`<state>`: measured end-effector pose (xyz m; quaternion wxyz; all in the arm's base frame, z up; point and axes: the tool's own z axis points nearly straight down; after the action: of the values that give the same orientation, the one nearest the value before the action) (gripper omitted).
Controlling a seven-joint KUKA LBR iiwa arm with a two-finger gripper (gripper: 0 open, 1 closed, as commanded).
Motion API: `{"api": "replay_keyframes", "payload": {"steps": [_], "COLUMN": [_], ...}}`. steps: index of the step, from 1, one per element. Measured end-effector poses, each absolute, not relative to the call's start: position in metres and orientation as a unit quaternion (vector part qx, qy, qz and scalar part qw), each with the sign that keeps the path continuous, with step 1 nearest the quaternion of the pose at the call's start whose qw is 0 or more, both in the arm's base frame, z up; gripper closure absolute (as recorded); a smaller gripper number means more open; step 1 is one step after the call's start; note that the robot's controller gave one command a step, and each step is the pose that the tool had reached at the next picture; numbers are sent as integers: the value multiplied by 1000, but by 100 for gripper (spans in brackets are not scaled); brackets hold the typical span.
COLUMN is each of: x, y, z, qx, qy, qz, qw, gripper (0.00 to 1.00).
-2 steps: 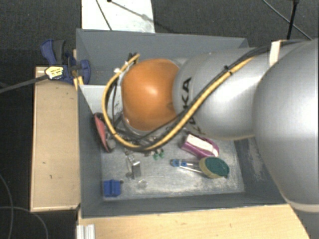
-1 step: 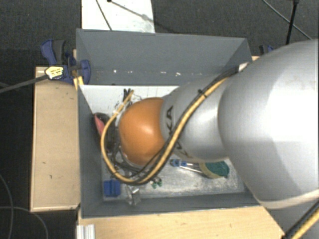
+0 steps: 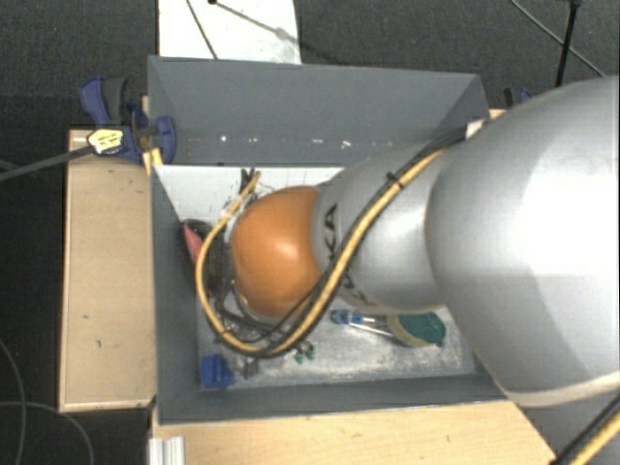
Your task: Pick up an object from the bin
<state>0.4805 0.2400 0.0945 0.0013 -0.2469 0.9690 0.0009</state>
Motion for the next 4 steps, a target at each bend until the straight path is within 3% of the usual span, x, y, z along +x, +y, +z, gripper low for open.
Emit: {"api": "replay_keyframes", "payload": {"steps": [1,2,3,4], "x": [480,480,478,493], "y": [240,248,247,245], "z": [94,72,71,191], "qx": [-246,-258,-256,-259], "qy": [969,966,967,966], "qz": [1,1,1,1], "qw": [1,6,2,6], "gripper": [0,0,100,100]}}
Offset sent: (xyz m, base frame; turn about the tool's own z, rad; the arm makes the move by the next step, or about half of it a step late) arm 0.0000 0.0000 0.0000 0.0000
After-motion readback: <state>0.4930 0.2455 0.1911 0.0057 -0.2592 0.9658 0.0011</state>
